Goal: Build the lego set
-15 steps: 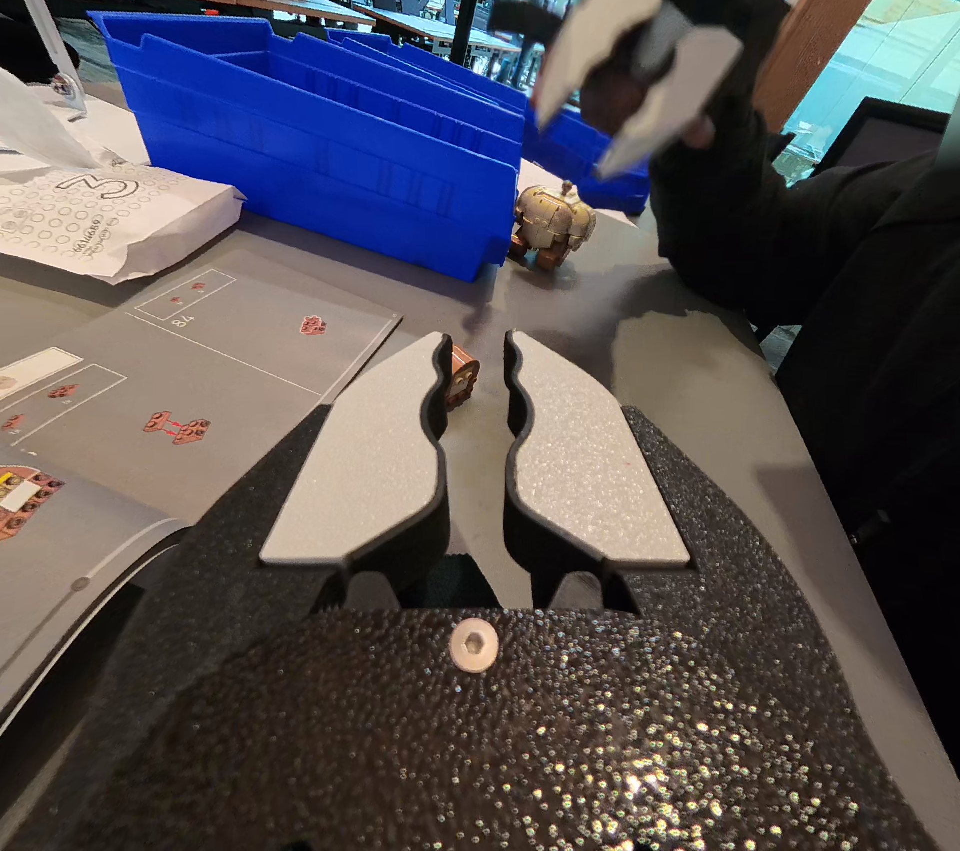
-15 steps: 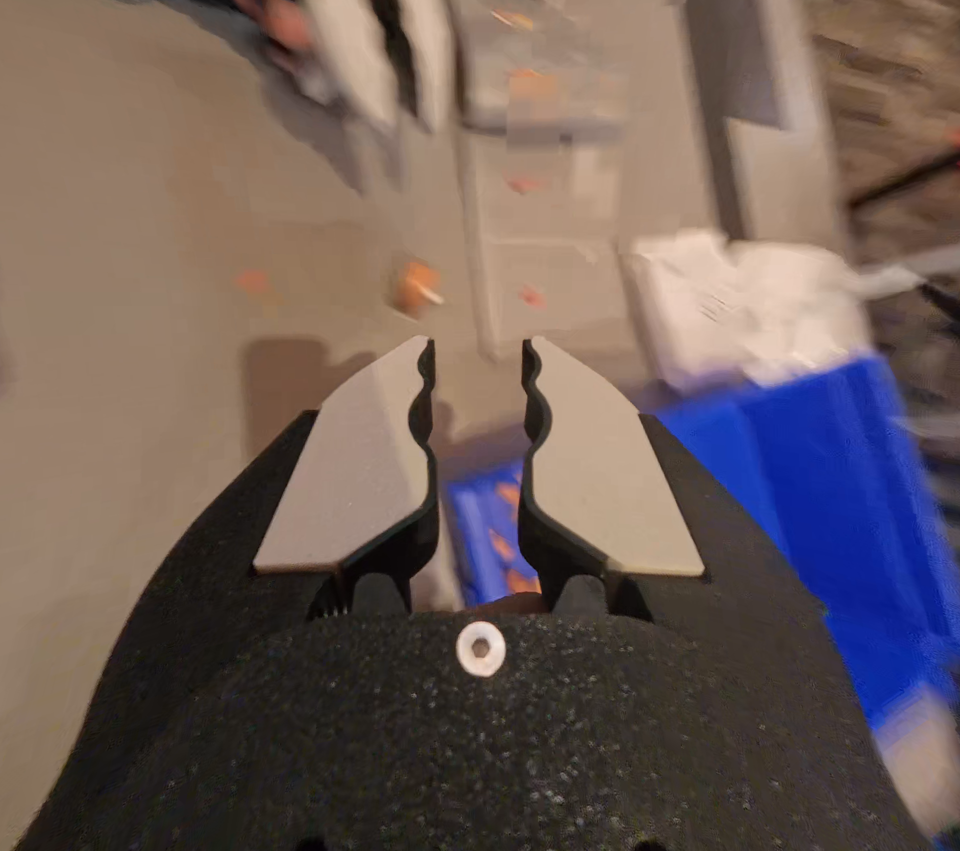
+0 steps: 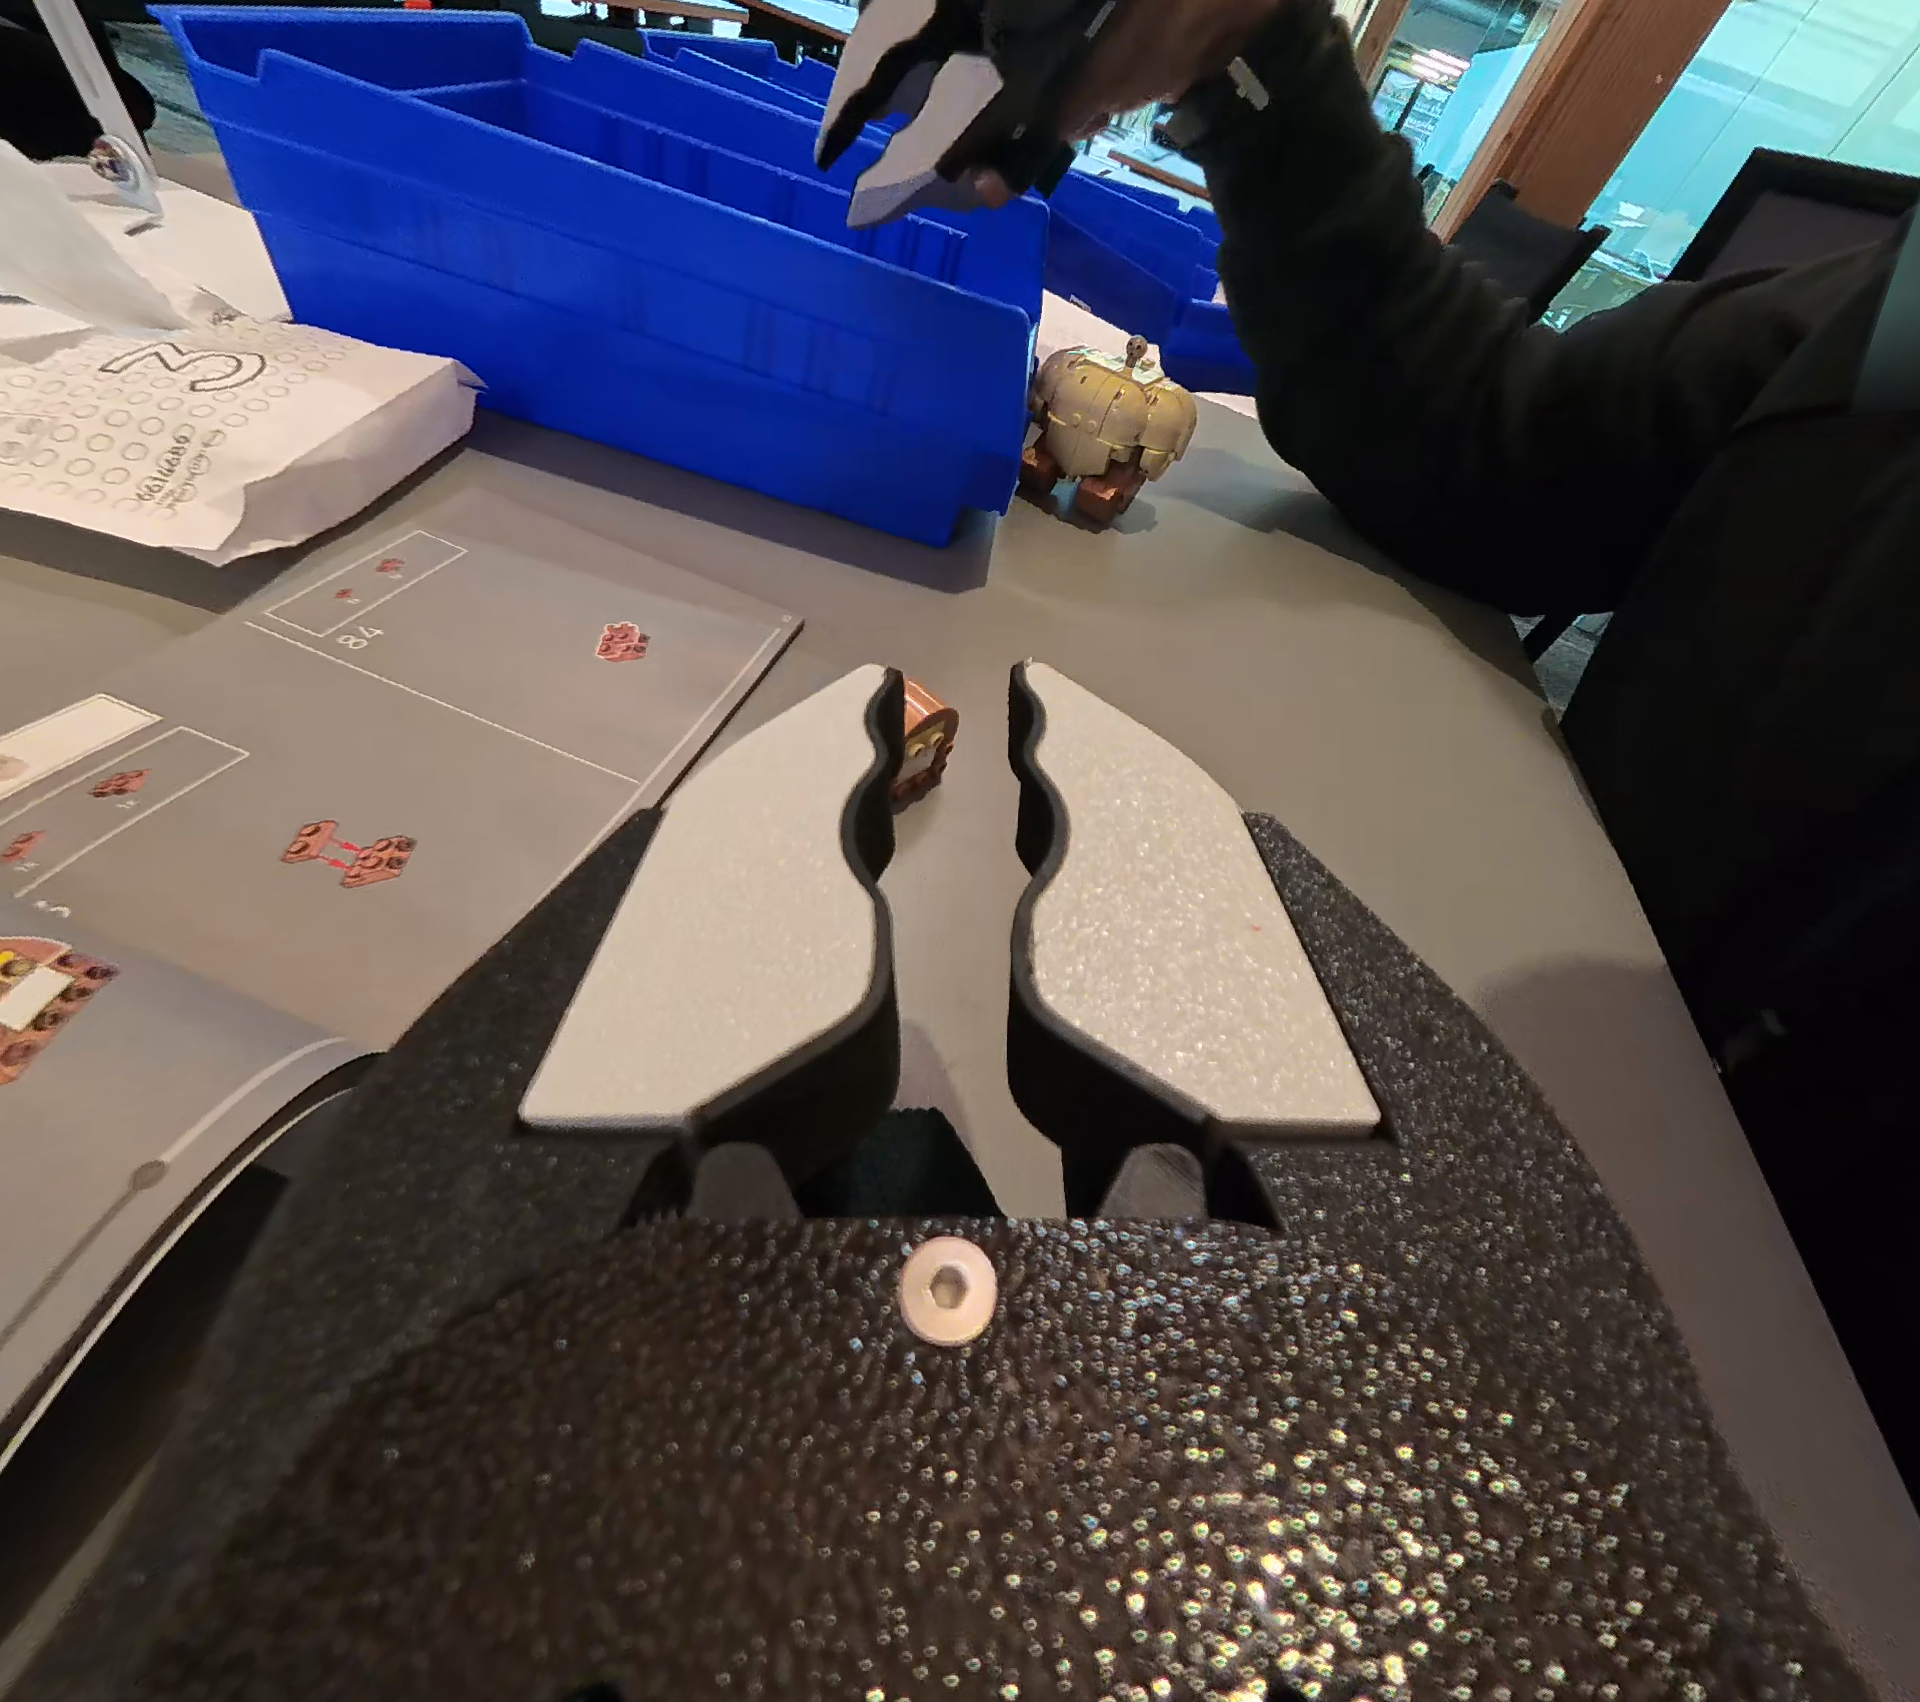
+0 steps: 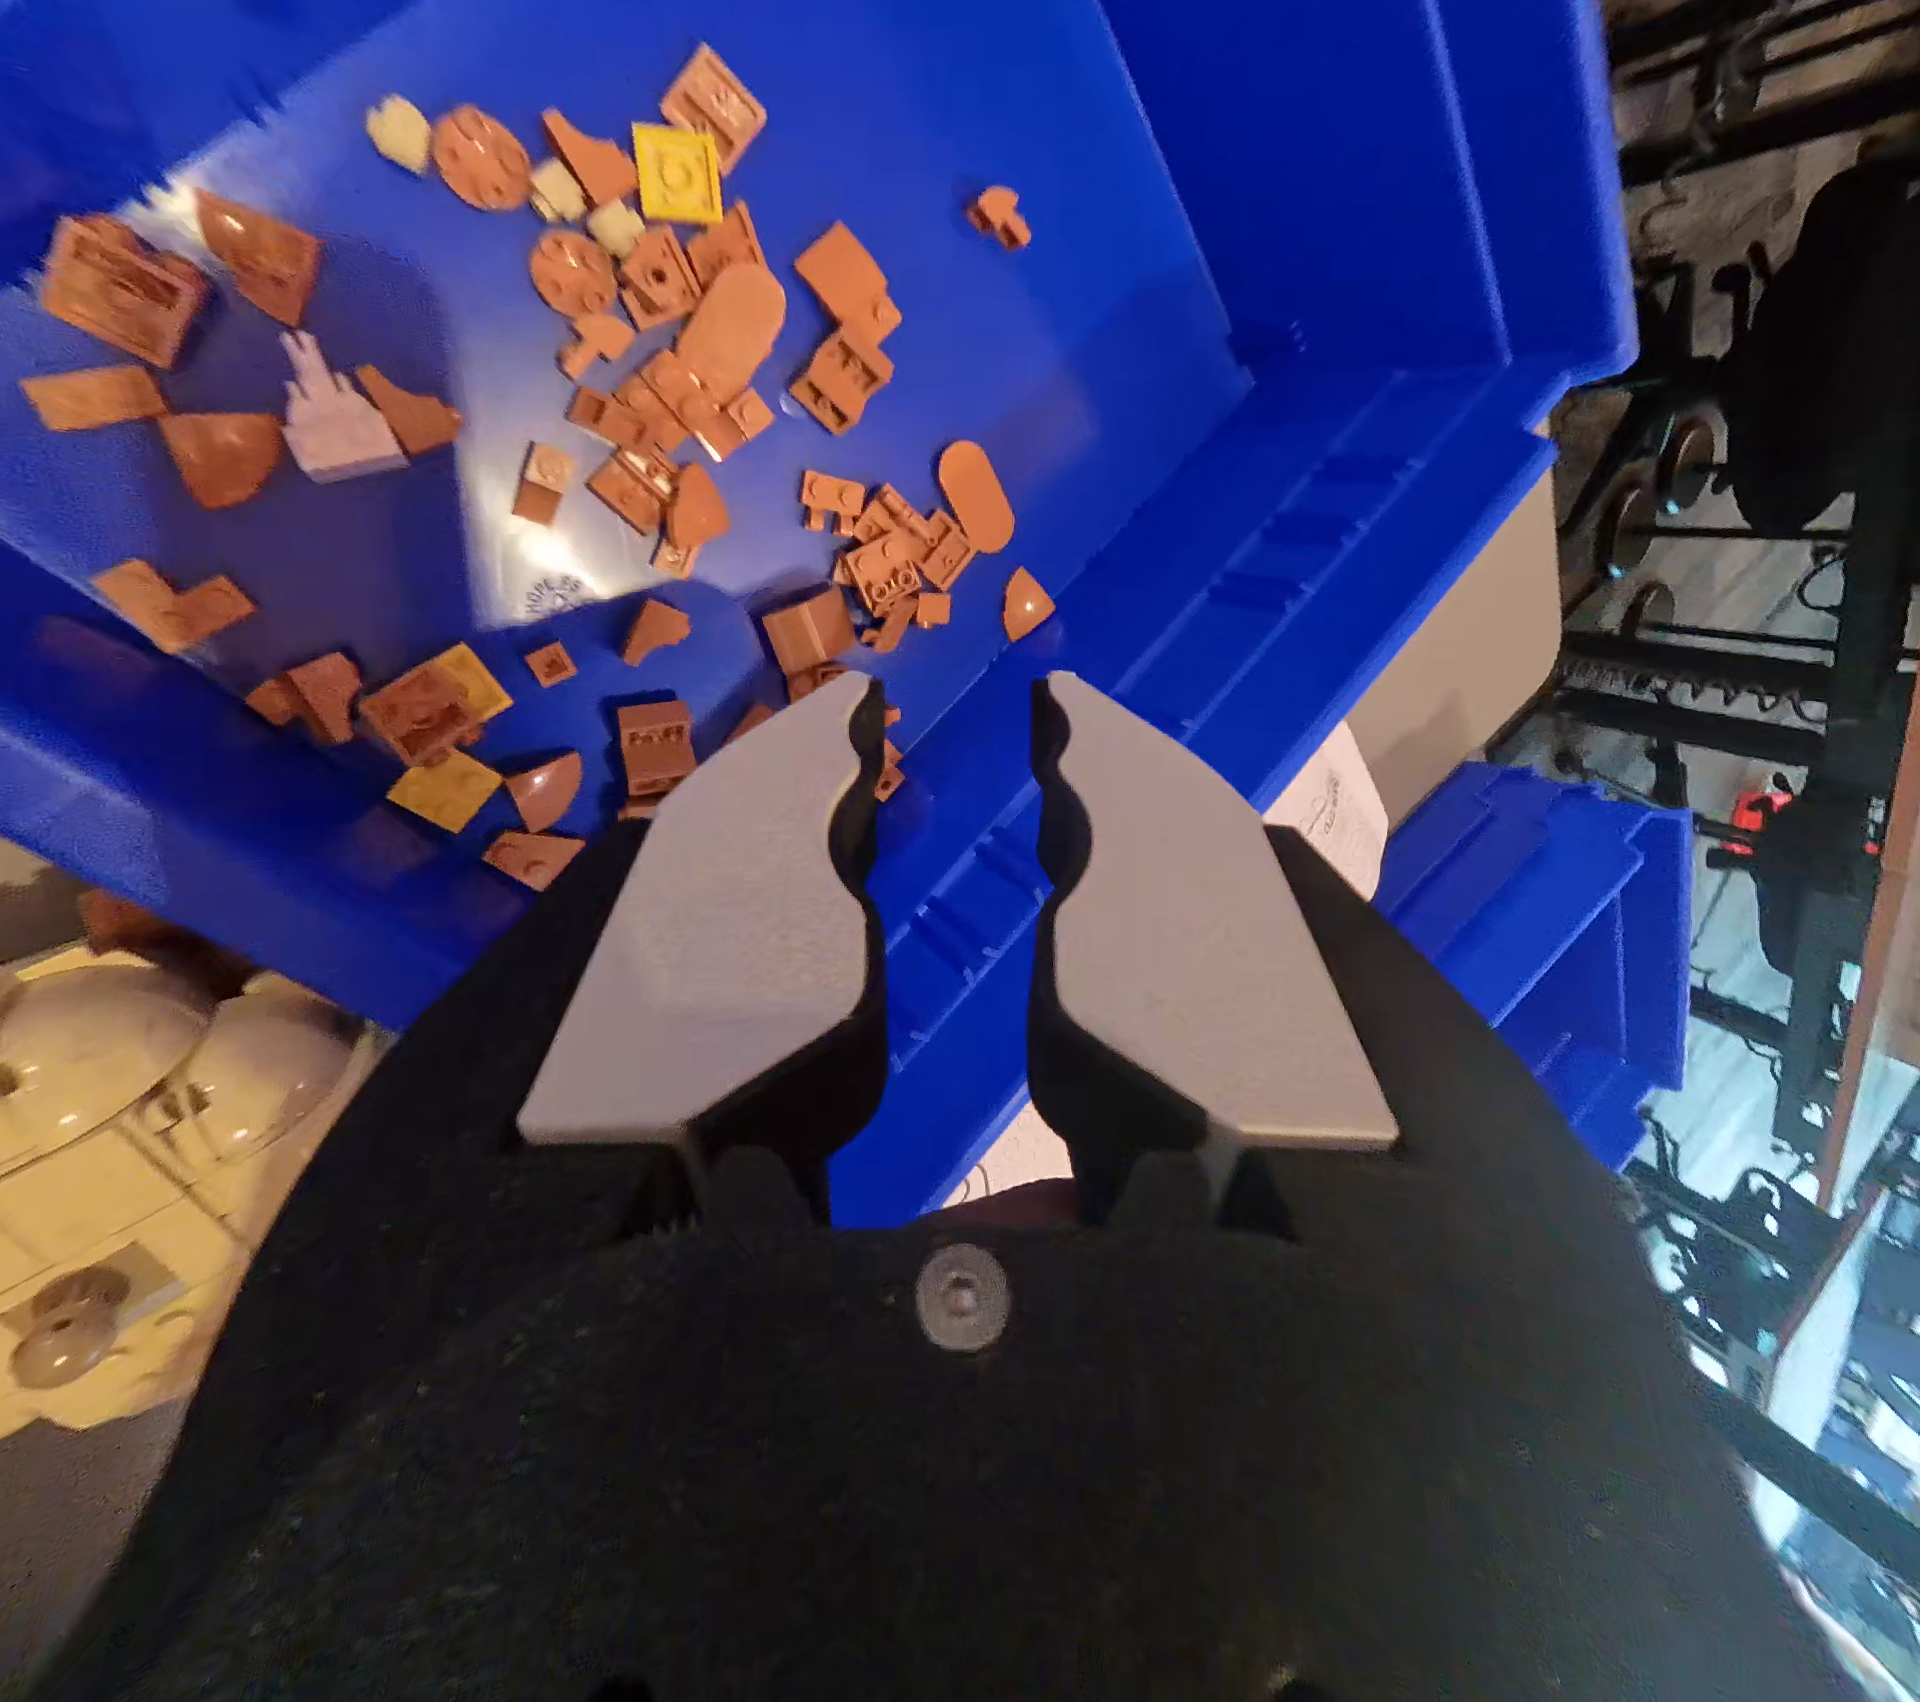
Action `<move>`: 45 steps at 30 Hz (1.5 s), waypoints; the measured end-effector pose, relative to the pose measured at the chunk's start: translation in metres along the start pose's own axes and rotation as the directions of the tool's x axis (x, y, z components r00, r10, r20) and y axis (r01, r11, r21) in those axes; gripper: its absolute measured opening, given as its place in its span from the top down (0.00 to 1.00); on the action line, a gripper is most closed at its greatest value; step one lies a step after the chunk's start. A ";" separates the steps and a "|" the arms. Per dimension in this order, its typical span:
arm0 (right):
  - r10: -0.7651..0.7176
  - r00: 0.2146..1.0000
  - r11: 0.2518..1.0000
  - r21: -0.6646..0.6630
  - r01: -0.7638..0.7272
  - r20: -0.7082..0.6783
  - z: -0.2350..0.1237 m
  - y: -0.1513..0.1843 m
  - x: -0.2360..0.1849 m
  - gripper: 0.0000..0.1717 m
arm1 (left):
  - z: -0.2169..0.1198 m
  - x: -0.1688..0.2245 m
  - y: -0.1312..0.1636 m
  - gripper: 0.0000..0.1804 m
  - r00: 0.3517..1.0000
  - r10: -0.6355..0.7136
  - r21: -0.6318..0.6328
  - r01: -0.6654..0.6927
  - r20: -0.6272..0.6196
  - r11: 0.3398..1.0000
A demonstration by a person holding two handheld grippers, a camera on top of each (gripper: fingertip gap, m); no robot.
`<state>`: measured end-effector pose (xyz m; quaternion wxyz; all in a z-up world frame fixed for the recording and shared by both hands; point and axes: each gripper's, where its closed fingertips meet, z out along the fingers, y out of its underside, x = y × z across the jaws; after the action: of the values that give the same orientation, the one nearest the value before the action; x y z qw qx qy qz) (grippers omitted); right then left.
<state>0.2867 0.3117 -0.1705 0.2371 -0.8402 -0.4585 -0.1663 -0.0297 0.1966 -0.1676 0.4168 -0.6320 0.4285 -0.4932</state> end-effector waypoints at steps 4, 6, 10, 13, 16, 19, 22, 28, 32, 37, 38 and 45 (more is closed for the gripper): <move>-0.007 1.000 0.998 -0.057 0.008 0.025 0.015 0.009 -0.004 0.84 | -0.001 -0.001 0.003 0.90 1.000 -0.005 -0.017 0.005 0.008 1.000; -0.001 0.999 0.999 -0.052 0.004 0.040 0.019 0.007 -0.006 0.84 | -0.001 -0.001 0.003 0.90 1.000 -0.006 -0.020 0.006 0.008 1.000; 0.007 0.995 0.999 0.032 -0.010 0.095 0.016 -0.008 -0.015 0.84 | -0.002 -0.001 0.003 0.90 1.000 -0.016 -0.015 0.016 -0.001 1.000; 0.023 0.984 0.987 0.152 -0.050 0.175 0.004 -0.031 -0.029 0.85 | -0.003 -0.002 0.001 0.90 1.000 -0.029 -0.003 0.029 -0.005 1.000; 0.040 0.965 0.959 0.260 -0.111 0.261 -0.012 -0.049 -0.045 0.85 | -0.004 -0.003 0.000 0.90 0.999 -0.044 0.009 0.044 -0.005 0.999; 0.078 0.962 0.946 0.285 -0.154 0.260 -0.016 -0.049 -0.049 0.85 | -0.005 -0.004 -0.001 0.90 0.999 -0.047 0.015 0.048 -0.003 0.999; 0.110 0.964 0.937 0.297 -0.183 0.244 -0.013 -0.041 -0.048 0.85 | -0.005 -0.004 -0.001 0.90 0.999 -0.046 0.012 0.046 0.000 0.999; 0.137 0.964 0.888 0.404 -0.221 0.227 -0.018 -0.036 -0.039 0.86 | -0.003 -0.005 0.000 0.90 0.999 -0.052 0.003 0.052 -0.001 0.999; 0.131 0.967 0.882 0.419 -0.214 0.218 -0.023 -0.036 -0.035 0.86 | -0.003 -0.004 0.000 0.90 0.999 -0.049 0.003 0.049 0.000 0.999; 0.122 0.974 0.890 0.414 -0.192 0.190 -0.025 -0.031 -0.029 0.86 | -0.003 -0.004 0.001 0.90 0.999 -0.044 0.000 0.044 -0.001 0.999; 0.123 0.976 0.891 0.412 -0.189 0.180 -0.026 -0.030 -0.026 0.86 | -0.003 -0.003 0.001 0.90 0.999 -0.042 0.000 0.042 -0.001 0.999; 0.151 0.979 0.920 0.343 -0.191 0.139 -0.017 -0.016 -0.014 0.86 | -0.002 -0.002 0.002 0.90 1.000 -0.029 -0.011 0.029 -0.002 1.000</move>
<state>0.2649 0.3004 -0.1597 0.3729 -0.8283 -0.4179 -0.0131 -0.0324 0.1977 -0.1697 0.4059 -0.6399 0.4223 -0.4974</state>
